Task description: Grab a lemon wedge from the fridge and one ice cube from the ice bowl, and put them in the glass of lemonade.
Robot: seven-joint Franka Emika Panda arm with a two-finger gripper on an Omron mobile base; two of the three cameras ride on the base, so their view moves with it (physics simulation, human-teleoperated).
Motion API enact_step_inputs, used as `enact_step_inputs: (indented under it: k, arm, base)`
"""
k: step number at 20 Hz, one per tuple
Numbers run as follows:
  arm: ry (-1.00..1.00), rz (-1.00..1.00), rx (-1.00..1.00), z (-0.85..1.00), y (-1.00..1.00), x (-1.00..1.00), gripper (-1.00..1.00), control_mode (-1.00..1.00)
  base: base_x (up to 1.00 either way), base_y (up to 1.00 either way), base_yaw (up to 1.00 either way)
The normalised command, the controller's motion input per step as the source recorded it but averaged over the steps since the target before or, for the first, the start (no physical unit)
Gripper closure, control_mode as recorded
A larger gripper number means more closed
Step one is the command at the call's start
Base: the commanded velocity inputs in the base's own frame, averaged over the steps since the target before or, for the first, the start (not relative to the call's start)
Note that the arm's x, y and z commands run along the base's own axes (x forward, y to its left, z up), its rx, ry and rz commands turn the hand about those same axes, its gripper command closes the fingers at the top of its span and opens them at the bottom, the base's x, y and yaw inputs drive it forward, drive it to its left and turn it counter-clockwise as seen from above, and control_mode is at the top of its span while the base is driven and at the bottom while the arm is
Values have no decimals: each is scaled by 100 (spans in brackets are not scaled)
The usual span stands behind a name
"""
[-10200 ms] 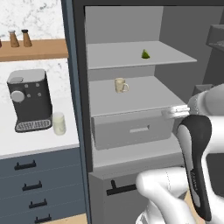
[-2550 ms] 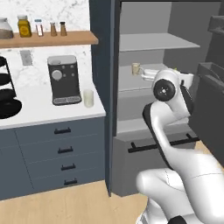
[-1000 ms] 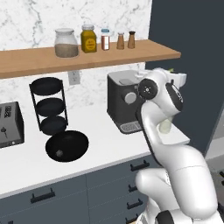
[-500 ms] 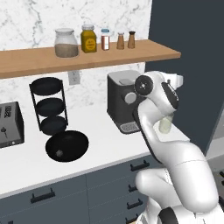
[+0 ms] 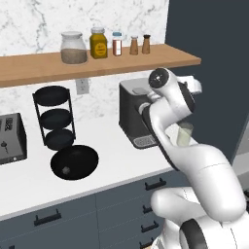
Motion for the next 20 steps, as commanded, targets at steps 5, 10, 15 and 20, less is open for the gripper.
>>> enact_step_inputs:
  k: [5,10,15,20]
  arm:
    - [19,29,-6,-21,-15,-6,100,-100]
    - [13,56,-5,-2,-34,-6,100,-100]
    - [22,61,-15,-2,-19,-17,100,-100]
    - [55,36,-35,0,1,-29,100,-100]
  base:
    - [0,0,0]
    - [0,0,0]
    - [0,0,0]
    - [0,0,0]
